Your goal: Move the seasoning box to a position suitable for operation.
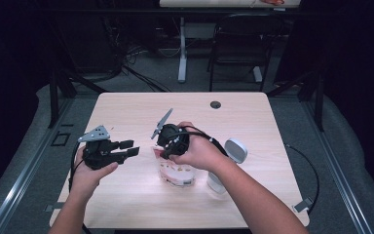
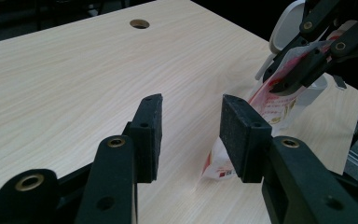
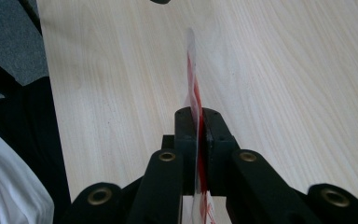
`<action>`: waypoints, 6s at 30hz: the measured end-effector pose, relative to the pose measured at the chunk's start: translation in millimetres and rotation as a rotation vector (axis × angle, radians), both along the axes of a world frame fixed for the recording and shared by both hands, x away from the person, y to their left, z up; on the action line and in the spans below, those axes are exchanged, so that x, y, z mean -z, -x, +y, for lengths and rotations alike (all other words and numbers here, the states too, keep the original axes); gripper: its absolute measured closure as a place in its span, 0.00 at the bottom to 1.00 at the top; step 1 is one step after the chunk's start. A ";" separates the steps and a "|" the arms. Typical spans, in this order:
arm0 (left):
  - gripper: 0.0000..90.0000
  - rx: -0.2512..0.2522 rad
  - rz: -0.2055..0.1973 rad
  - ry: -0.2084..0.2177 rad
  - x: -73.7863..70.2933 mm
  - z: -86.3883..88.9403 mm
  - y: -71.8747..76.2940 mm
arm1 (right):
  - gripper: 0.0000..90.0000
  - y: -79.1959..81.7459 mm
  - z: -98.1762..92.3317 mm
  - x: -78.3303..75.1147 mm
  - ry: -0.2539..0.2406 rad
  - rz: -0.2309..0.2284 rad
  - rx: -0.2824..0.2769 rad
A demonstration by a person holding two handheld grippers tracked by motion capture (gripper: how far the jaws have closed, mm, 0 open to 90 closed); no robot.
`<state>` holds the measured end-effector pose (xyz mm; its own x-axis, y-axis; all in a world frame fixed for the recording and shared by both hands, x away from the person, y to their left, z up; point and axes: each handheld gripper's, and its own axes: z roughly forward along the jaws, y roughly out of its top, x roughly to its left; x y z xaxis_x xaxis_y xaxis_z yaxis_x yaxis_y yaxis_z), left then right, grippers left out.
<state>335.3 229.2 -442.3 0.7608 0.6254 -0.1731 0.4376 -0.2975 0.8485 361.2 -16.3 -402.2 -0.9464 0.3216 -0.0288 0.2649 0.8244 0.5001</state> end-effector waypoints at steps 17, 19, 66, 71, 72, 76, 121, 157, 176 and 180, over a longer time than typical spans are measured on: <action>0.66 0.002 0.001 -0.002 1.1 -0.1 -0.5 | 1.00 0.8 -2.5 -0.8 0.010 -0.046 -0.031; 0.66 0.002 0.004 -0.001 1.4 -0.4 -0.4 | 1.00 0.4 -5.3 -1.2 0.003 -0.050 -0.026; 0.51 0.230 0.008 0.026 17.1 -33.4 4.8 | 1.00 21.3 -66.1 -38.0 -0.265 -0.073 -0.023; 0.51 0.255 0.008 -0.007 20.9 -37.8 4.1 | 1.00 22.5 -67.6 -40.9 -0.264 -0.082 -0.025; 0.51 0.256 0.005 -0.010 21.8 -38.8 4.2 | 1.00 22.7 -67.9 -41.5 -0.268 -0.081 -0.027; 0.50 0.271 0.006 0.016 27.2 -41.2 3.1 | 1.00 23.9 -69.4 -45.0 -0.275 -0.089 -0.032; 0.42 0.425 0.080 -0.022 68.3 -79.3 1.4 | 1.00 30.6 -63.6 -54.5 -0.279 -0.092 -0.095; 0.69 0.480 0.061 -0.070 67.3 -77.5 5.2 | 1.00 27.9 -69.0 -54.5 -0.297 -0.063 -0.104; 0.70 0.464 0.086 -0.097 59.9 -75.7 5.8 | 1.00 26.8 -76.2 -53.2 -0.317 -0.065 -0.079; 0.71 0.462 0.097 -0.094 59.3 -74.6 5.7 | 0.99 26.2 -78.0 -52.2 -0.321 -0.059 -0.074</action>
